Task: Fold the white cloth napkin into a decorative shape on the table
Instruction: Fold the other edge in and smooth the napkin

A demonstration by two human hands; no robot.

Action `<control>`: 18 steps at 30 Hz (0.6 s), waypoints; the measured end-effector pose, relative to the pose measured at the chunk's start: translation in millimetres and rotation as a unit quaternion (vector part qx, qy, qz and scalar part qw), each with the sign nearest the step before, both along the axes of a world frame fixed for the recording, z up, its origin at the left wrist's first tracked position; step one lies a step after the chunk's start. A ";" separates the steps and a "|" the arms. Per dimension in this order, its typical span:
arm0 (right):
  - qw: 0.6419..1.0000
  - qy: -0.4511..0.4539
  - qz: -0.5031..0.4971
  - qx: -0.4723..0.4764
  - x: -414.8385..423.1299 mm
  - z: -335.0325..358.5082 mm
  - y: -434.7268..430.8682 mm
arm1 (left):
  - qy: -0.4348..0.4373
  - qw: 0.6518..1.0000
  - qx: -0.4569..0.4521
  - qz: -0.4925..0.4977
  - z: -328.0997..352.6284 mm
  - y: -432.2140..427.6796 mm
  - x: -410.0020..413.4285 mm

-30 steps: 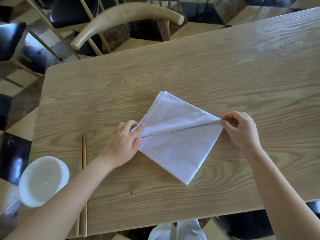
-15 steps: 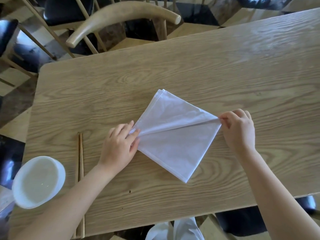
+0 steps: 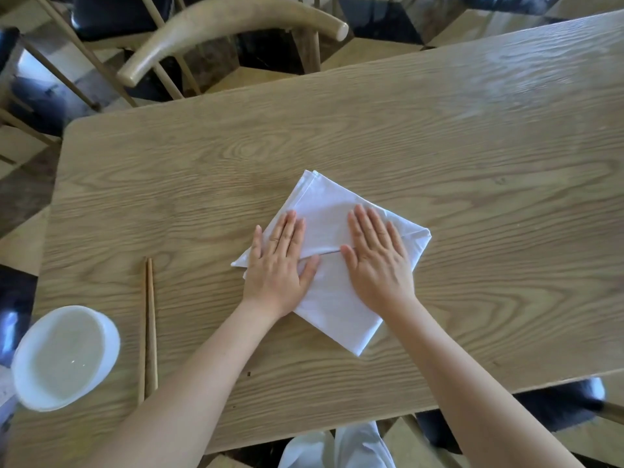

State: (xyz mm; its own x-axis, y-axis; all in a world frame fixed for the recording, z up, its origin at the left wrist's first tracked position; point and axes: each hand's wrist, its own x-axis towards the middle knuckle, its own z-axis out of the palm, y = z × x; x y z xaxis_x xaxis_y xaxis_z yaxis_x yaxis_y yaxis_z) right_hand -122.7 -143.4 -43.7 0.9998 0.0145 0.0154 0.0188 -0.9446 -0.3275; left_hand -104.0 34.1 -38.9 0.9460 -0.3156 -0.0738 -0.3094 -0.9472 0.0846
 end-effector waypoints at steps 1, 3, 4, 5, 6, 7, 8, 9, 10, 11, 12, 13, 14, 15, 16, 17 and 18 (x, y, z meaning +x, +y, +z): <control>1.000 0.006 -0.016 0.001 -1.0 0.2 -5.7 | -0.002 1.000 -0.003 0.006 -0.7 1.8 0.0; 0.999 0.026 -0.045 -0.004 -3.1 1.6 -17.1 | 0.002 1.000 -0.004 0.015 -1.3 4.7 -0.1; 0.998 0.035 -0.060 -0.013 -5.4 2.2 -23.8 | 0.003 1.000 -0.001 0.015 -1.4 6.1 -0.1; 0.996 0.041 -0.077 -0.018 -8.5 2.7 -30.8 | 0.005 1.000 0.003 0.014 -1.3 7.5 -0.3; 0.995 0.044 -0.093 -0.015 -11.3 3.7 -38.0 | 0.006 1.000 0.007 0.013 -1.3 8.8 -0.3; 0.994 0.045 -0.102 -0.007 -13.6 4.6 -44.7 | 0.006 1.000 0.010 0.013 -1.1 10.2 -0.3; 0.994 0.042 -0.097 0.003 -15.4 5.8 -51.3 | 0.005 1.000 0.010 0.013 -0.5 11.6 -0.3; 0.996 0.035 -0.082 0.019 -17.1 8.0 -57.5 | 0.004 1.000 0.006 0.011 0.5 13.0 -0.6; 0.996 0.023 -0.066 0.048 -18.7 10.9 -64.8 | 0.001 1.000 0.002 0.008 1.2 13.9 -0.9; 0.994 -0.002 -0.058 0.088 -19.9 14.4 -73.7 | -0.002 1.000 -0.002 0.004 1.8 14.4 -1.1; 0.990 -0.036 -0.067 0.123 -20.7 18.0 -83.8 | -0.003 1.000 -0.002 0.002 2.4 14.3 -0.9; 0.984 -0.065 -0.092 0.141 -21.3 21.8 -94.0 | -0.004 1.000 -0.002 0.000 3.4 13.8 -0.6; 0.978 -0.077 -0.123 0.150 -20.8 25.5 -102.6 | -0.007 1.000 -0.004 -0.002 4.6 13.0 -0.3; 0.974 -0.069 -0.147 0.159 -19.0 28.1 -109.2 | -0.014 1.000 -0.010 -0.008 6.3 12.5 -0.7; 0.971 -0.047 -0.157 0.175 -15.1 30.0 -113.3 | -0.027 0.999 -0.020 -0.018 8.3 12.2 -1.6; 0.968 -0.020 -0.159 0.193 -10.1 32.1 -114.7 | -0.046 0.998 -0.033 -0.033 9.9 12.2 -2.7; 0.966 0.006 -0.156 0.207 -4.4 34.7 -114.2 | -0.071 0.995 -0.046 -0.052 10.7 12.9 -3.6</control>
State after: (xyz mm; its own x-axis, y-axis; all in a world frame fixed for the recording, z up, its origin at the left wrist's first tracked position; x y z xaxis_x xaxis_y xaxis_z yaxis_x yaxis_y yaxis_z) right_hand -127.1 -257.6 -9.0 0.9543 -0.2933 -0.0564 -0.2525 -0.6911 -0.6772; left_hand -107.7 47.0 -28.2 0.9063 -0.4123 0.0930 -0.4213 -0.8992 0.1183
